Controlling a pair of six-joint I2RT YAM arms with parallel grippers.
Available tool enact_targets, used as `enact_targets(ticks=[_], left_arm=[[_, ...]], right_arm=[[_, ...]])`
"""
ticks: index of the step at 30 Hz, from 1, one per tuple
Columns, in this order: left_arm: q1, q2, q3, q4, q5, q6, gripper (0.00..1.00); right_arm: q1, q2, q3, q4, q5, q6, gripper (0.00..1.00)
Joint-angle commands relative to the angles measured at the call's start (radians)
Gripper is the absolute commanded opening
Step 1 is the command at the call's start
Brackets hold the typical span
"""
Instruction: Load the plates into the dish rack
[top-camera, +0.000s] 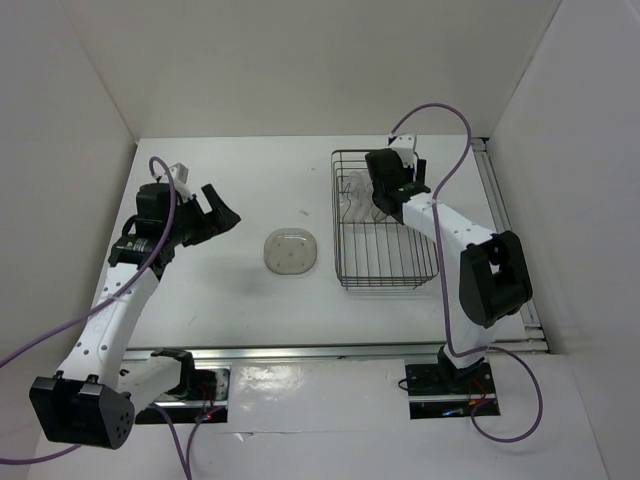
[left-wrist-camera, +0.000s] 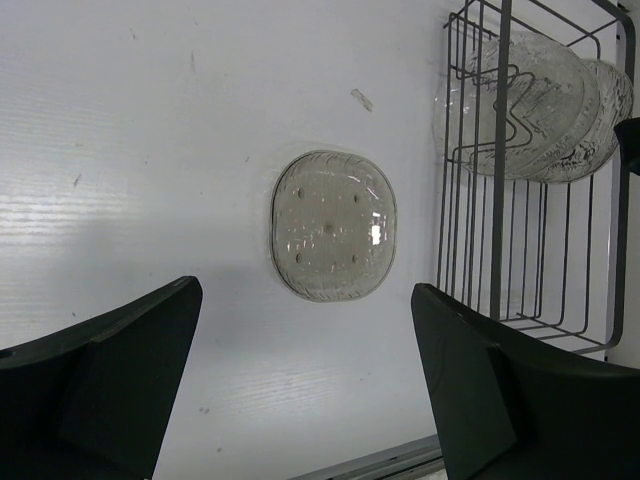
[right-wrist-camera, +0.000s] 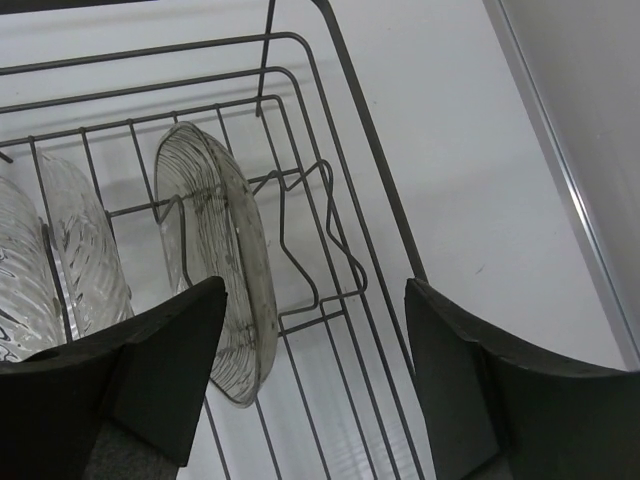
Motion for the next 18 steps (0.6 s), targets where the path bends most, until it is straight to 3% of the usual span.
enact_targets(ticks=[1,3,6,7,13,18], left_arm=[[0.006,0.009,0.022,0.003,0.003,0.001,1.00],[0.006,0.028,0.021,0.003,-0.007,-0.008,1.00],[-0.004,0.065,0.002,0.025,-0.007,-0.035,1.00],[-0.026,0.100,0.001,0.034,-0.017,-0.045,1.00],[-0.089,0.273,0.023,0.054,-0.118,-0.102,0.99],[-0.245,0.458,0.070,0.078,-0.267,-0.134,0.97]], right_arm=[[-0.005,0.000,-0.003,0.024,0.023,0.006,0.80],[-0.005,-0.013,0.006,-0.011,0.033,0.016,0.87],[0.016,-0.055,0.041,-0.044,0.056,0.028,0.89],[0.017,-0.083,0.062,-0.073,0.065,0.028,1.00],[0.050,-0.186,0.090,-0.185,0.131,0.081,1.00],[0.075,-0.325,0.038,-0.194,0.099,0.081,1.00]])
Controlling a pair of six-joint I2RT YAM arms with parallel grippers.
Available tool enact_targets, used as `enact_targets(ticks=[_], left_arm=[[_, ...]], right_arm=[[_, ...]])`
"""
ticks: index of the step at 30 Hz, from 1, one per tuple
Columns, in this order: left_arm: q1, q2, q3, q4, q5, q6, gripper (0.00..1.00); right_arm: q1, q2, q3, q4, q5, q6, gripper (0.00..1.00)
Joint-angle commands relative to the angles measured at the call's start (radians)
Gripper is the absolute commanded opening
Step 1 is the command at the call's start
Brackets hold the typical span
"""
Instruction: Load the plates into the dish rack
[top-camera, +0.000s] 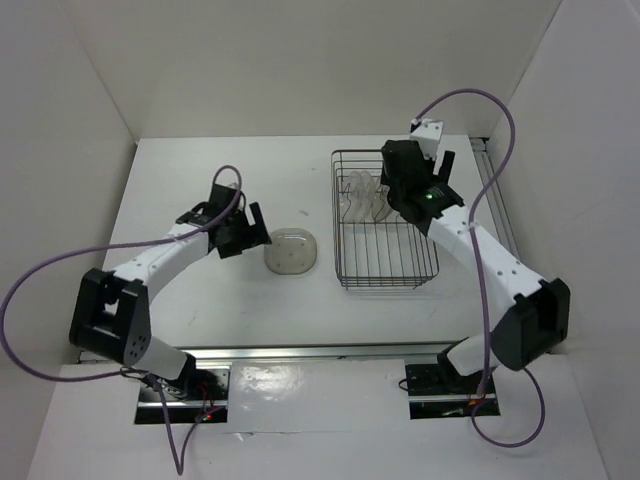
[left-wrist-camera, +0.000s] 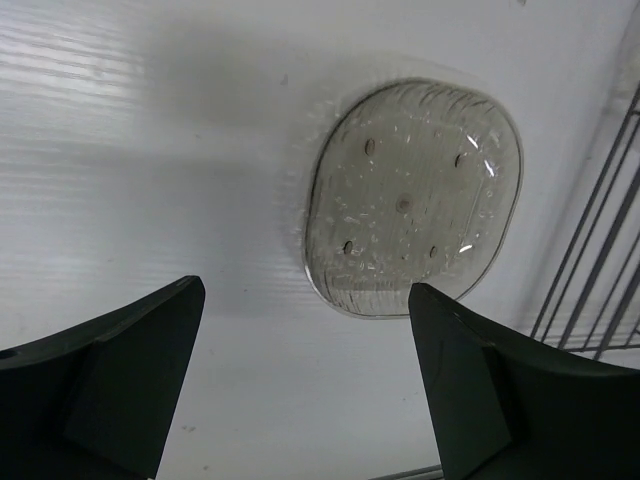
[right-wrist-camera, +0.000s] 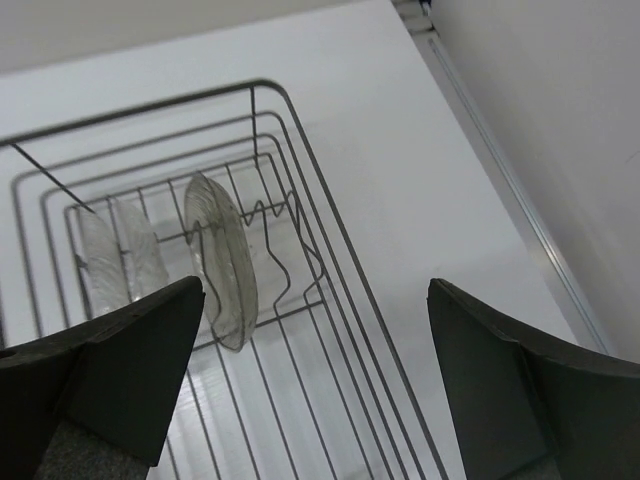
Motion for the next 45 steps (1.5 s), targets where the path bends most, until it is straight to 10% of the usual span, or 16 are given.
enact_targets(ticks=[1,22,27,31,34,45], left_arm=[[-0.070,0.091,0.058,0.042,-0.101,-0.049,0.97],[-0.158,0.384,0.182,0.015,-0.266,-0.076,0.79],[-0.158,0.423,0.191,-0.005,-0.299,-0.076,0.52],[-0.158,0.465,0.222,-0.051,-0.327,-0.087,0.02],[-0.149,0.463,0.257,-0.142,-0.400,-0.096,0.00],[-0.160,-0.066,0.199,-0.159,-0.448,-0.016,0.00]], right_arm=[[0.045,-0.109,-0.019,-0.023,0.012,0.017,1.00],[0.226,-0.313,-0.086,0.049,-0.029,-0.020,1.00],[0.235,-0.362,-0.086,0.058,-0.038,-0.020,1.00],[0.244,-0.393,-0.108,0.080,-0.047,-0.031,1.00],[0.244,-0.402,-0.120,0.103,-0.084,-0.058,1.00],[0.151,-0.363,-0.237,0.345,-0.815,-0.144,1.00]])
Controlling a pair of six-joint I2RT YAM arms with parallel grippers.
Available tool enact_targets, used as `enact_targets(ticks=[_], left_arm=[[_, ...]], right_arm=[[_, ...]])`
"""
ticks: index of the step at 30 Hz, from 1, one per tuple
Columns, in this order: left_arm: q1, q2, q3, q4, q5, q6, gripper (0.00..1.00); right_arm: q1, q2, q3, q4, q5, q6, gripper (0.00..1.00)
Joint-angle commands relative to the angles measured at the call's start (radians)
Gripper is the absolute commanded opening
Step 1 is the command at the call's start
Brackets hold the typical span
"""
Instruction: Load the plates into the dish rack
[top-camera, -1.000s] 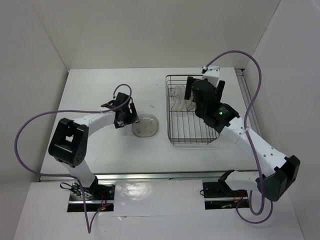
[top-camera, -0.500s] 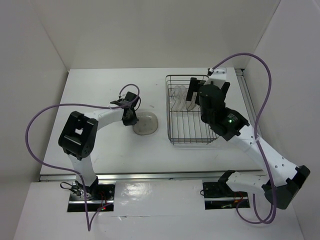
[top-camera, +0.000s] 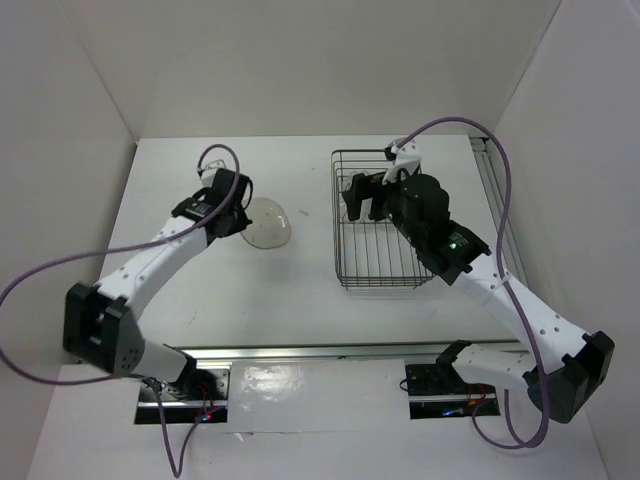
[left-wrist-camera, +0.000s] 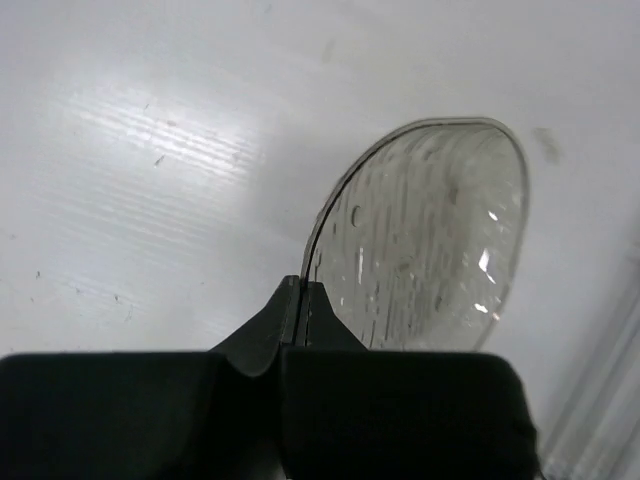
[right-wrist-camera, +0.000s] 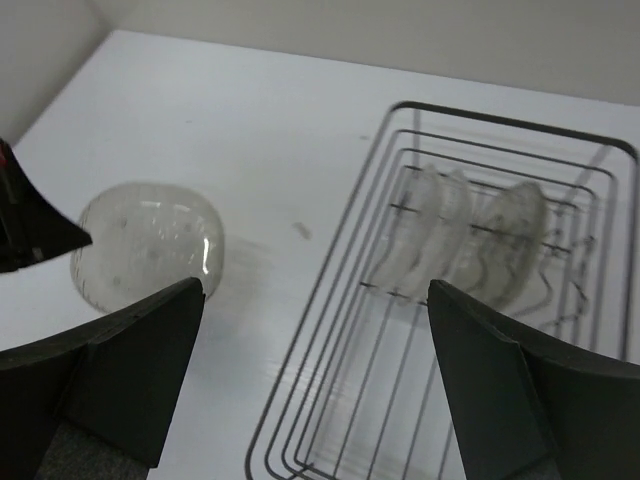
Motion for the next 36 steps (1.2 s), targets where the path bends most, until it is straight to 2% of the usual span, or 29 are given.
enact_targets(ticks=[1,6,12,22,24,25,28,29,30,36], left_arm=[[-0.053,-0.243,-0.007,0.042,0.070,0.134,0.00],[-0.127,-0.352,-0.010,0.042,0.194,0.207,0.00],[-0.159,-0.437,-0.122,0.114,0.233,0.228,0.00],[-0.168,-0.564,-0.185,0.257,0.348,0.240,0.00],[-0.168,-0.590,-0.196,0.277,0.359,0.240,0.00],[-0.168,-0.590,-0.196,0.277,0.359,0.240,0.00],[-0.168,-0.601,-0.209,0.289,0.359,0.240,0.00],[-0.168,-0.601,-0.209,0.289,0.359,0.240,0.00],[-0.168,-0.592,-0.209,0.289,0.347,0.240,0.00],[-0.168,-0.555,-0.199,0.275,0.288,0.210,0.00]], right_arm=[[-0.054,0.017,-0.036,0.173,-0.411,-0.050,1.00],[-0.054,0.083,-0.119,0.362,-0.573,-0.032,1.00],[-0.054,0.175,-0.094,0.383,-0.665,-0.003,1.00],[-0.054,0.252,-0.112,0.383,-0.674,-0.003,1.00],[-0.054,0.264,-0.122,0.392,-0.685,-0.003,0.96],[-0.054,0.278,-0.122,0.392,-0.700,-0.003,0.93],[-0.054,0.304,-0.122,0.402,-0.754,0.008,0.50],[-0.054,0.304,-0.122,0.402,-0.754,0.028,0.14],[-0.054,0.304,-0.122,0.411,-0.754,0.037,0.01],[-0.054,0.275,-0.122,0.458,-0.863,0.103,0.00]])
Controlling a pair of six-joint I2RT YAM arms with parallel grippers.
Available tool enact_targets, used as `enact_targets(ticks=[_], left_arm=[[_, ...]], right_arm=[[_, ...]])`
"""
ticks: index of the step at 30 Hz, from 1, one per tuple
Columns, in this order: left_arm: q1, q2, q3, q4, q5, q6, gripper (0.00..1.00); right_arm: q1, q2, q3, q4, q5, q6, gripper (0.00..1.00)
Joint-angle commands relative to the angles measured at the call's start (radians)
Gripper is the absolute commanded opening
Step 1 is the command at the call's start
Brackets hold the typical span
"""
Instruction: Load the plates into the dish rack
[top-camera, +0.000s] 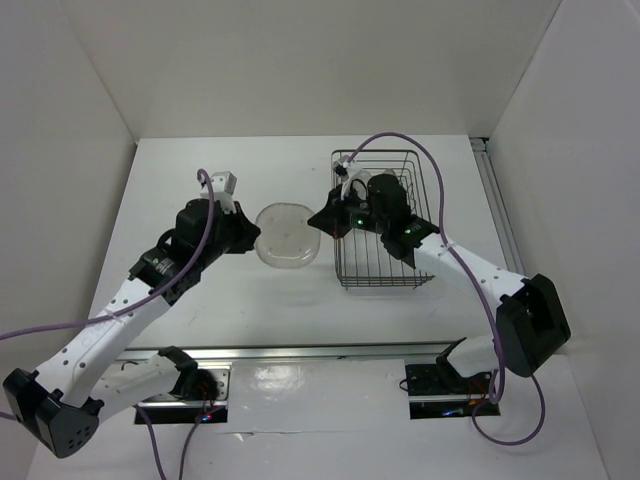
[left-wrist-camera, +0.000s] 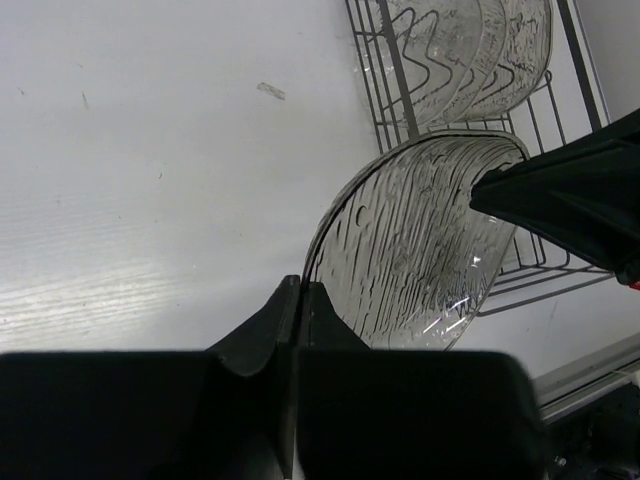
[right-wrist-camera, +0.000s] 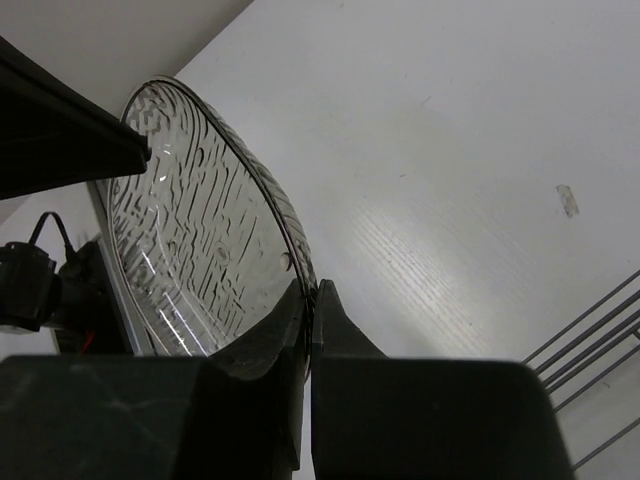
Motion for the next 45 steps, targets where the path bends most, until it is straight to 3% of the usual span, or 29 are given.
enact_targets(ticks=[1,2,3,4,6,7,9,10,14,22,26,32,45], left_arm=[[-0.010,0.014,0.023,0.074,-0.007,-0.045,0.14],[0.000,0.028,0.035,0.054,-0.017,-0.045,0.34],[0.000,0.042,0.049,0.034,-0.039,-0.054,0.86],[0.000,0.042,0.049,0.017,-0.049,-0.065,1.00],[0.000,0.042,0.065,-0.015,-0.078,-0.074,1.00],[0.000,0.042,0.075,-0.024,-0.093,-0.083,1.00],[0.000,0.031,0.075,-0.035,-0.115,-0.093,1.00],[0.000,0.022,0.075,-0.049,-0.125,-0.093,1.00],[0.000,0.022,0.075,-0.060,-0.126,-0.093,1.00],[0.000,0.042,0.066,-0.060,-0.093,-0.105,1.00],[0.000,0.020,0.046,-0.060,-0.061,-0.114,1.00],[0.000,0.002,0.025,-0.051,-0.017,-0.123,1.00],[0.000,-0.009,0.005,-0.032,0.014,-0.123,1.00]], right_arm=[[0.001,-0.025,-0.003,0.111,-0.068,0.042,0.00],[0.001,-0.054,0.006,0.074,-0.030,0.042,0.00],[0.001,-0.068,0.021,0.047,0.097,0.027,0.00],[0.001,-0.085,0.034,0.013,0.195,0.027,0.00],[0.001,-0.143,0.069,-0.091,0.413,0.027,0.00],[0.001,-0.162,0.081,-0.122,0.669,0.043,0.00],[0.001,-0.206,0.116,-0.191,0.872,0.044,0.00],[0.001,-0.206,0.133,-0.211,1.055,0.030,0.00],[-0.092,-0.187,0.221,-0.315,1.333,-0.024,0.00],[-0.258,-0.122,0.250,-0.375,1.388,-0.105,0.00],[-0.338,-0.076,0.264,-0.374,1.238,-0.114,0.00],[-0.381,0.025,0.239,-0.305,1.235,-0.150,0.00],[-0.312,0.168,0.229,-0.257,1.265,-0.140,0.00]])
